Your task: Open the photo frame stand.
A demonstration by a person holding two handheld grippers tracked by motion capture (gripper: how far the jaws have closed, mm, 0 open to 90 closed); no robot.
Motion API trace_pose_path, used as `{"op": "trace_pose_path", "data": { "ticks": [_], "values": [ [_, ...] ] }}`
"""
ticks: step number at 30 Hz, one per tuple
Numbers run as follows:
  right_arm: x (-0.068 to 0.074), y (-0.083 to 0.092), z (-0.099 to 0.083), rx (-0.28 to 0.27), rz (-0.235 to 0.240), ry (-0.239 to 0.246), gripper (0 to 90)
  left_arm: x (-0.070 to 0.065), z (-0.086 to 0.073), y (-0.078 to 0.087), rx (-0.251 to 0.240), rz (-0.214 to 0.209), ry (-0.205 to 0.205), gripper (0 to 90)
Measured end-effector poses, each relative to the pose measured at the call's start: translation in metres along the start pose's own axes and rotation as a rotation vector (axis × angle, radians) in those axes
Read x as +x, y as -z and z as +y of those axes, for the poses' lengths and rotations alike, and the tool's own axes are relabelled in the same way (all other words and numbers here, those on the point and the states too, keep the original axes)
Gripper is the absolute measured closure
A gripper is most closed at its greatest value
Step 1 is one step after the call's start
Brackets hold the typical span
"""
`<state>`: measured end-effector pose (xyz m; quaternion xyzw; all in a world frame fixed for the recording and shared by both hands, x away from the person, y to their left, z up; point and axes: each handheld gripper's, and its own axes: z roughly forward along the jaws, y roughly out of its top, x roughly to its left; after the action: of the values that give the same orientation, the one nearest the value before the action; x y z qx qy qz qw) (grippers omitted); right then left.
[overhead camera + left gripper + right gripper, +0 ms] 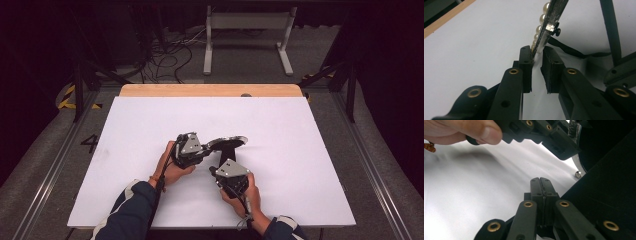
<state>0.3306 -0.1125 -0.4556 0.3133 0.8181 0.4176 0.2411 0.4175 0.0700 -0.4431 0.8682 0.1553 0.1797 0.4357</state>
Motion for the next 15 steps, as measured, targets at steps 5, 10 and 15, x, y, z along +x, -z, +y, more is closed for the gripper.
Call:
{"op": "trace_pose_path", "data": {
  "ticks": [5,10,15],
  "values": [
    [0.0009,0.0005,-0.0007,0.023,-0.01,0.004,90.0,-0.0009,-0.0003,0.0025,0.008,0.002,-0.013,80.4],
    [0.0007,0.0017,-0.002,0.032,-0.003,-0.005,90.0,-0.0013,-0.0007,0.0025,0.003,-0.003,-0.001,80.3],
    [-0.0012,0.0037,-0.0034,0.036,0.003,-0.009,90.0,-0.0012,-0.0006,0.0043,-0.013,-0.017,0.01,80.0]
  ]
}}
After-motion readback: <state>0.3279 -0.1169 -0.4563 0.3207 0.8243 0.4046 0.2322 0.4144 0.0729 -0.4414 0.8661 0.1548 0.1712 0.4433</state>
